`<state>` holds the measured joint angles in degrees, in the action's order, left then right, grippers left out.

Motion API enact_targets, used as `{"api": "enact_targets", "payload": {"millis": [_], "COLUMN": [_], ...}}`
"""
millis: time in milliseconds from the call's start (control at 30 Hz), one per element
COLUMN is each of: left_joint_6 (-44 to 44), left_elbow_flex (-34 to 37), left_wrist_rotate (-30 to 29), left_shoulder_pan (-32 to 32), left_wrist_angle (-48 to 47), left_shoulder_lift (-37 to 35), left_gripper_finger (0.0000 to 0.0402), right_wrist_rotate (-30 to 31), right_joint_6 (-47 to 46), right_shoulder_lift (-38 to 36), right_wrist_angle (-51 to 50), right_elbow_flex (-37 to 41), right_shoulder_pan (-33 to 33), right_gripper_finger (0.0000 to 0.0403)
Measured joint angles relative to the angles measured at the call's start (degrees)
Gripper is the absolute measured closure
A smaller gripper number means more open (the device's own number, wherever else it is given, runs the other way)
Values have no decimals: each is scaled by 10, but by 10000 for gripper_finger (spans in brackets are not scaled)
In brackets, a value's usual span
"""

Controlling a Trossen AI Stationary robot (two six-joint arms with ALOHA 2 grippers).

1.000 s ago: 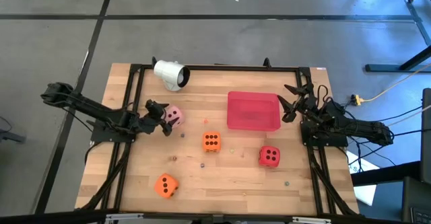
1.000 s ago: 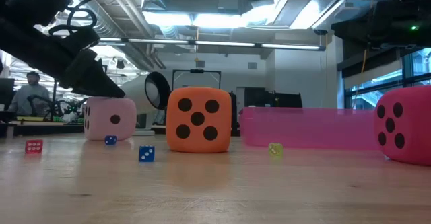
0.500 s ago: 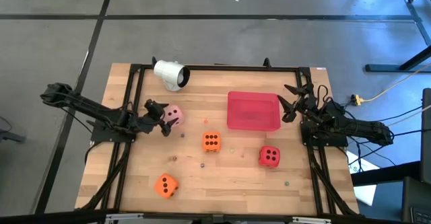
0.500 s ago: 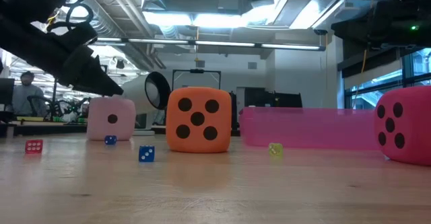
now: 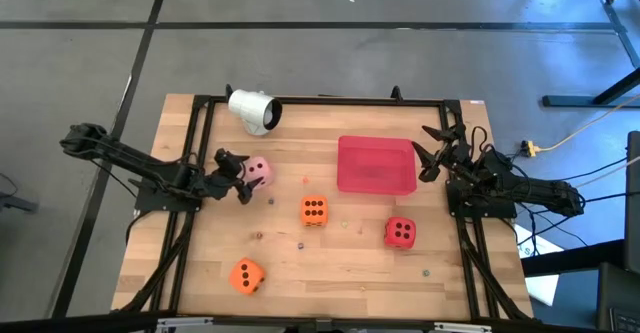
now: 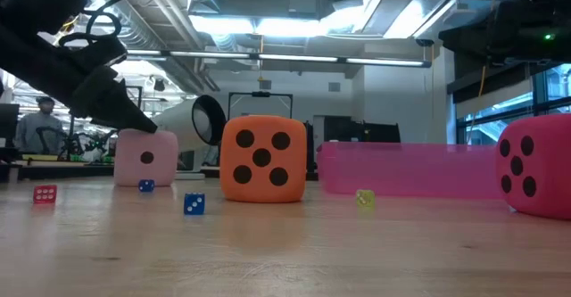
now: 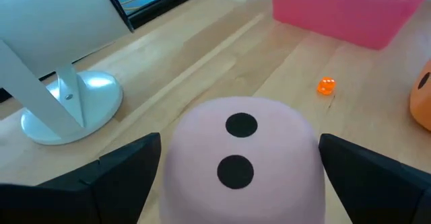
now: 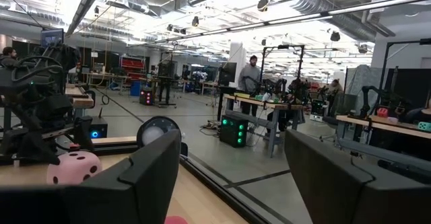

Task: Pick & Place Dice
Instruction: Put the big pink dice into the red bin

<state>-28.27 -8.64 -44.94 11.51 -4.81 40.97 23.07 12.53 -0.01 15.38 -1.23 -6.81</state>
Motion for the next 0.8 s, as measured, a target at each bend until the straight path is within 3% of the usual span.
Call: {"api": "enact_targets", "payload": {"millis": [467,800], "left_joint_6": [14,145], "left_elbow_flex": [0,0], "left_wrist_rotate": [26,61], "left_shoulder_pan": [0,0], "left_wrist_angle": [-2,3], "left_shoulder_lift": [1,1], "left_gripper_finger": [4,4], "right_wrist_rotate": [0,0], "right_joint_6": [0,0], "right_shoulder_lift": [0,0], "right_wrist_angle": [0,0], "right_elbow_flex": [0,0], "right_shoulder_pan": [0,0], "right_gripper_finger": [135,135]}}
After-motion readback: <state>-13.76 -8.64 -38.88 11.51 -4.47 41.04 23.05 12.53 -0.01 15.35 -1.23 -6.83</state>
